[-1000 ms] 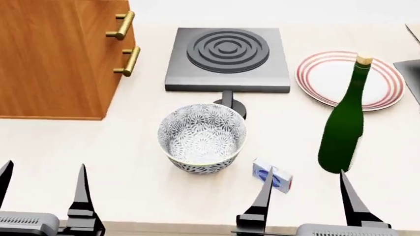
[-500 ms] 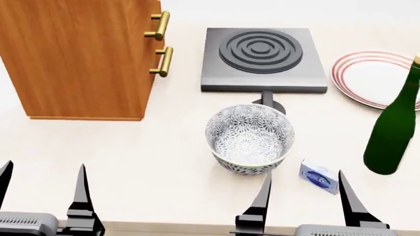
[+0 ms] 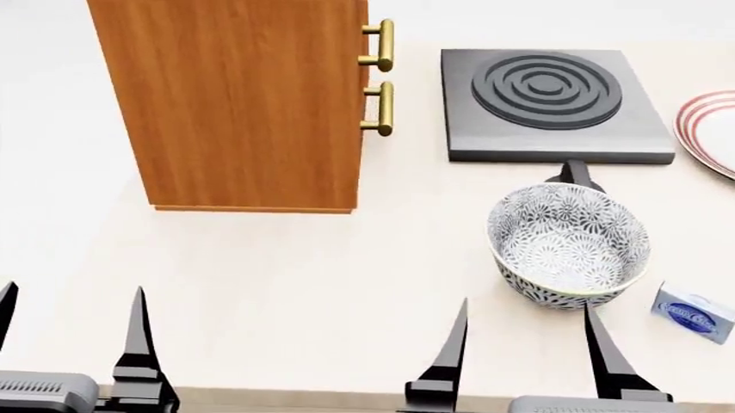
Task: Put the bowl on the top of the cabinet.
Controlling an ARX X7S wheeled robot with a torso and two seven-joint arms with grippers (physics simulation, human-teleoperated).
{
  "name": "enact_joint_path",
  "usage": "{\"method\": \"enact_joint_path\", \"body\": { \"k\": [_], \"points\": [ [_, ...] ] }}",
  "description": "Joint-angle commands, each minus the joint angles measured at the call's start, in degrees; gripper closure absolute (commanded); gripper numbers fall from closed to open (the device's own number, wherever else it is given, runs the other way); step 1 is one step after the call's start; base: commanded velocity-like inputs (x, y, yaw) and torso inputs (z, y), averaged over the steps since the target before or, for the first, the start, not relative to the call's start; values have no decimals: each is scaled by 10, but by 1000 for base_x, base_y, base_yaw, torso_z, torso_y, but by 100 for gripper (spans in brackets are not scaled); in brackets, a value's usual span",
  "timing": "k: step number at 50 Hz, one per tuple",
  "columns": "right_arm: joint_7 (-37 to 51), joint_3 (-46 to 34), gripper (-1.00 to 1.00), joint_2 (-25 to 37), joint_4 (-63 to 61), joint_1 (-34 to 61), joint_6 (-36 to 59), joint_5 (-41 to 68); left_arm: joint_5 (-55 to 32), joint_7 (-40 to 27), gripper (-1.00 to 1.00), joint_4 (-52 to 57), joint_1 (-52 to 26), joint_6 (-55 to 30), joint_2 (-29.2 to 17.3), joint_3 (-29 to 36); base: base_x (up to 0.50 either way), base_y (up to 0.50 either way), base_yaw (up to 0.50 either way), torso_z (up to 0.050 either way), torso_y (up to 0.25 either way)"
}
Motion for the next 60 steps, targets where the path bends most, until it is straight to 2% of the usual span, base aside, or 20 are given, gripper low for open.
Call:
{"method": "enact_joint_path", "body": {
  "k": [1, 11, 25, 42, 60],
  "points": [
    [5, -7, -100, 6, 3, -1, -4, -4, -4, -4, -100, 0, 1, 2, -2, 3, 0, 0, 0, 0, 0],
    [-1, -5, -100, 10, 2, -3, -7, 16, -9, -7, -100, -1, 0, 4, -6, 4, 0, 51, 0, 0, 0],
    [10, -15, -100, 15, 7, -1, -8, 7, -12, -11, -100, -4, 1, 8, -9, 7, 0, 450, 0, 0, 0],
    [18, -21, -100, 19, 9, 0, -4, 7, -17, -17, -100, -6, 2, 12, -14, 11, 5, 4, 0, 0, 0],
    [29, -27, -100, 24, 12, 0, -18, 1, -24, -24, -100, -7, 0, 13, -19, 13, 234, 17, 0, 0, 0]
  ]
}}
